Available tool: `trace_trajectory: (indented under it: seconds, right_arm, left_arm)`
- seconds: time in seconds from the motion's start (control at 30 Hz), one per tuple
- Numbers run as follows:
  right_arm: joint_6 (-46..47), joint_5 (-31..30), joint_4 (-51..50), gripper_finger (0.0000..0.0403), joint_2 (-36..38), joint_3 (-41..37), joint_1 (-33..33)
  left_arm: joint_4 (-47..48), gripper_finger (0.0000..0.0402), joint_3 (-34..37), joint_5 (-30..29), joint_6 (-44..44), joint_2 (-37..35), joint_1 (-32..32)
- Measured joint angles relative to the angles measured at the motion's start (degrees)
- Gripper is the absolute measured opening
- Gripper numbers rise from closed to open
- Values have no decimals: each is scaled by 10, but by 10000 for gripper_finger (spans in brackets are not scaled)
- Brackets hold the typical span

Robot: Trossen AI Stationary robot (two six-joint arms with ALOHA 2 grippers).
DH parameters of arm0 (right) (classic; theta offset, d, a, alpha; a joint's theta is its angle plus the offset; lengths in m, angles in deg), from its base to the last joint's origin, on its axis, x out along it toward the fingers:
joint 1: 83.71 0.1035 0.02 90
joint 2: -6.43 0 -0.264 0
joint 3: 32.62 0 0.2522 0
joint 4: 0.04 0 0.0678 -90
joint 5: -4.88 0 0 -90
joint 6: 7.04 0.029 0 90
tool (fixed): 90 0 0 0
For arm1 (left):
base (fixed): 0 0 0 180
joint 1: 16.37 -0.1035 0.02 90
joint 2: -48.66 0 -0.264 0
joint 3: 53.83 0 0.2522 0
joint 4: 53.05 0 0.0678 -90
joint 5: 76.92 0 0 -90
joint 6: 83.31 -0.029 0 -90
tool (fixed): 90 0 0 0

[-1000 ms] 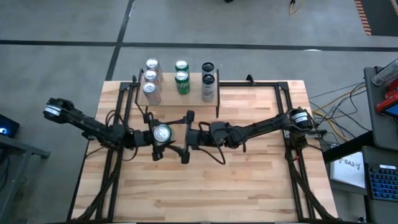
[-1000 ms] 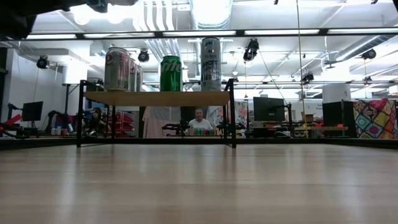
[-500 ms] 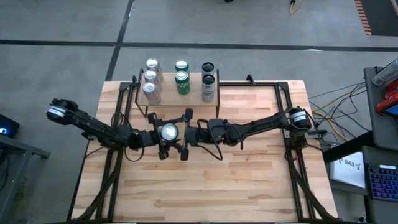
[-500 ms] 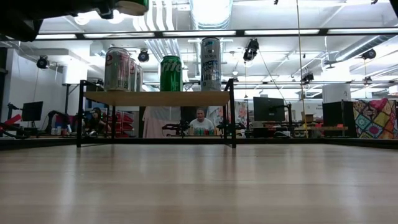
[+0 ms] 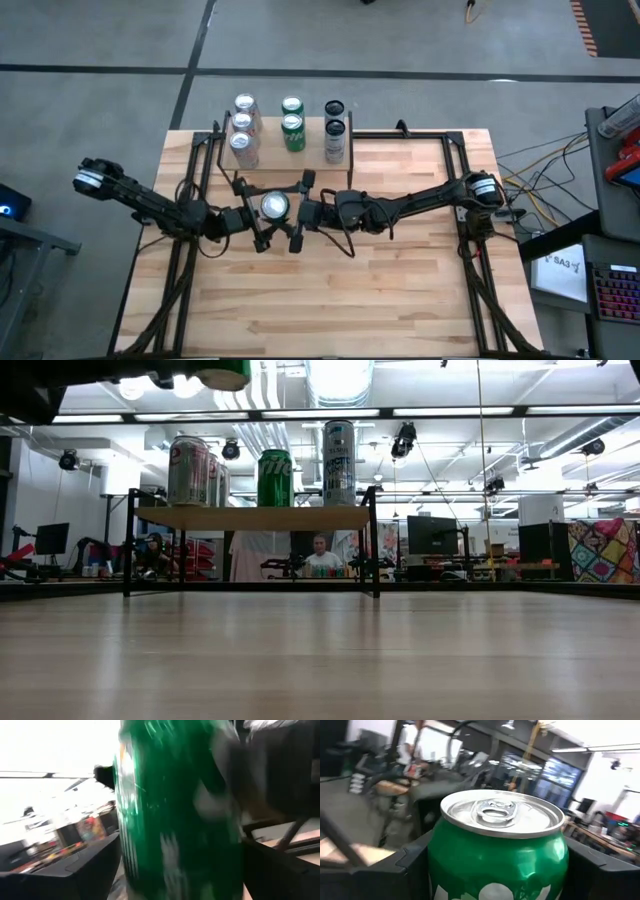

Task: Place canned beverage on shelf
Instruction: Put the green soda can aligned with the other green soda cans on the shelf

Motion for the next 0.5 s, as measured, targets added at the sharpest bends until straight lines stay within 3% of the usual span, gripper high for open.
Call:
trace_trajectory:
  seconds: [0.17, 0.33, 0.5]
  right_arm:
    - [11, -67, 2, 287, 20, 0, -2]
    - [16, -146, 1, 287, 32, 0, -14]
    - [37, -159, 1, 287, 37, 0, -31]
  left_arm:
    - [1, 349, 5, -58, -22, -10, 0]
    - [2, 349, 8, -72, -29, -20, 0]
    - [17, 350, 22, -88, -30, -76, 0]
